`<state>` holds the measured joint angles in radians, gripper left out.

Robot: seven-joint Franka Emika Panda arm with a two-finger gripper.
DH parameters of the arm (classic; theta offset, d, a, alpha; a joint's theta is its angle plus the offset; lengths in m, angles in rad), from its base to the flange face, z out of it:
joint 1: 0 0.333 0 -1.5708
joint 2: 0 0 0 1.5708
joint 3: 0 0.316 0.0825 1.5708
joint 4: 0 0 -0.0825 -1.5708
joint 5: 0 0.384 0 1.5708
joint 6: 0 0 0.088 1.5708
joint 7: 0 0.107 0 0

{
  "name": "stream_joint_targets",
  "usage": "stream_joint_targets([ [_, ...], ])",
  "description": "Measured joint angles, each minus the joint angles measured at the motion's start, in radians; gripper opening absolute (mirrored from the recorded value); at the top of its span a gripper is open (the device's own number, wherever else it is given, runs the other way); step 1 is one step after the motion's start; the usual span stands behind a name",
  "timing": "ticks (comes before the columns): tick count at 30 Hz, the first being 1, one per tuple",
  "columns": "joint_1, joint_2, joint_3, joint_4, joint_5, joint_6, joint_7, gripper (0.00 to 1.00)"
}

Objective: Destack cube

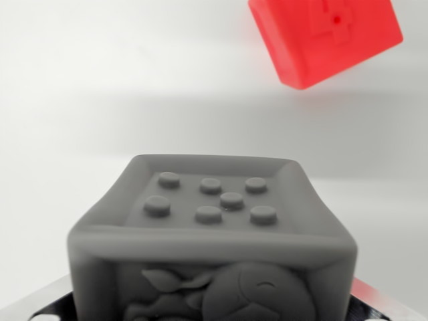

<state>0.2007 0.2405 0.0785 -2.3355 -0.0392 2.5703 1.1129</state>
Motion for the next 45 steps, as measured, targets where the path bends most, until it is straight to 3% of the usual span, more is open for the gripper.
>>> stream_joint_targets([
  [45,0.11,-0.072,0.003,-0.153,0.006,0.081,0.457,0.0],
])
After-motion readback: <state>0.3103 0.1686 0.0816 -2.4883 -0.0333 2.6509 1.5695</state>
